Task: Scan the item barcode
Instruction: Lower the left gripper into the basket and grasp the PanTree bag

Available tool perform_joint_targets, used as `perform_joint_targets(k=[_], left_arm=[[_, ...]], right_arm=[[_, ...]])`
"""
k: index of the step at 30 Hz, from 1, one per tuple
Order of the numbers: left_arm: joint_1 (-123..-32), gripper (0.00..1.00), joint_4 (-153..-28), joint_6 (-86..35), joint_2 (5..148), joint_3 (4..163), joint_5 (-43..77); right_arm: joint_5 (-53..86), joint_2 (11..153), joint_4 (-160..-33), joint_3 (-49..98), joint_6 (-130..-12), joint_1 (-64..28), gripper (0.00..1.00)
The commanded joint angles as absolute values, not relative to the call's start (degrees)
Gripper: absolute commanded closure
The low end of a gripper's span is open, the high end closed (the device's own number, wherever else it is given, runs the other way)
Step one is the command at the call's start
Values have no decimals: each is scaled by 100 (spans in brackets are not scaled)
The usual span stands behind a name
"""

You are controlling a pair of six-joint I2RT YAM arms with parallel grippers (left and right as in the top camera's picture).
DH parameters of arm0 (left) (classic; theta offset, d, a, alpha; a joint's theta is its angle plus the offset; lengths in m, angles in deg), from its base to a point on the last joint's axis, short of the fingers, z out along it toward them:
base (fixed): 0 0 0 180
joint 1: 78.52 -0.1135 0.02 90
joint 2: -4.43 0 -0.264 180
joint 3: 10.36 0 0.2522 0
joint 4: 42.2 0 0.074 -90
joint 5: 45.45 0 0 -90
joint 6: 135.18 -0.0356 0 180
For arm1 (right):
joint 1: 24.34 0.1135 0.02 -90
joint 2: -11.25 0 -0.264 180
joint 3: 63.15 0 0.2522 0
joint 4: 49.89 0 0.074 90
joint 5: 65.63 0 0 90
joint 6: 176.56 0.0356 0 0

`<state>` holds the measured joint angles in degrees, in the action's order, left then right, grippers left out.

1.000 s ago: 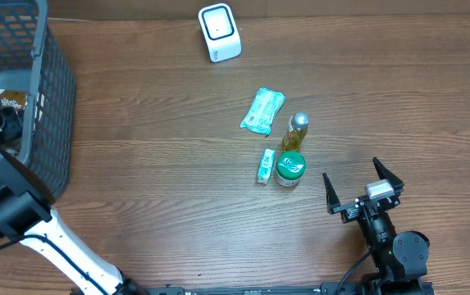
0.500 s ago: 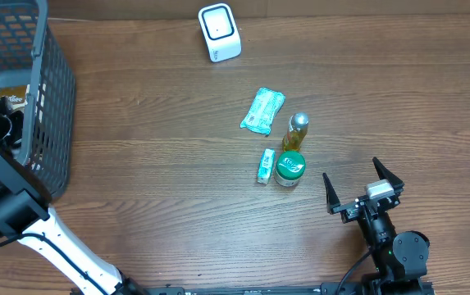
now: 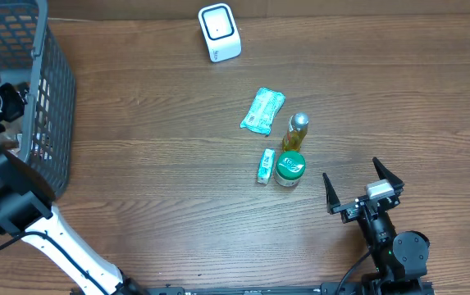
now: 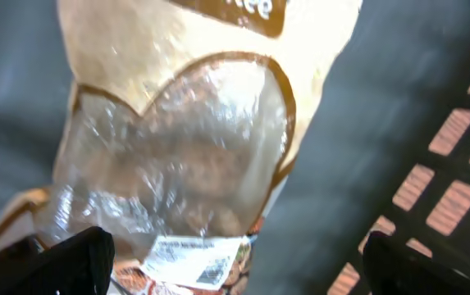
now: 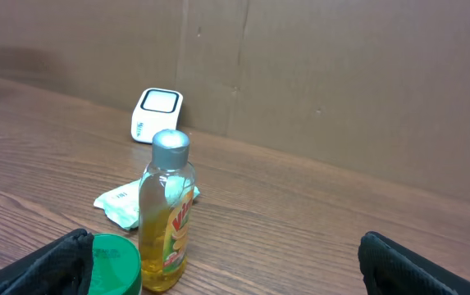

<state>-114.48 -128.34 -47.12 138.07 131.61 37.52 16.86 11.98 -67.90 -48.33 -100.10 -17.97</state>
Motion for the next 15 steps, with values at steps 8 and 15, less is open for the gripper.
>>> perform_joint_targets(k=[8, 15], left_arm=[[-11260, 0, -11774, -5256, 13818, 12317, 4093], [-11247, 0, -11000, -5245, 13818, 11342, 4650]], right_arm=[[1677, 1141, -6766, -4894, -10012, -1803, 0], [1677, 1141, -6766, -4894, -10012, -1805, 0]])
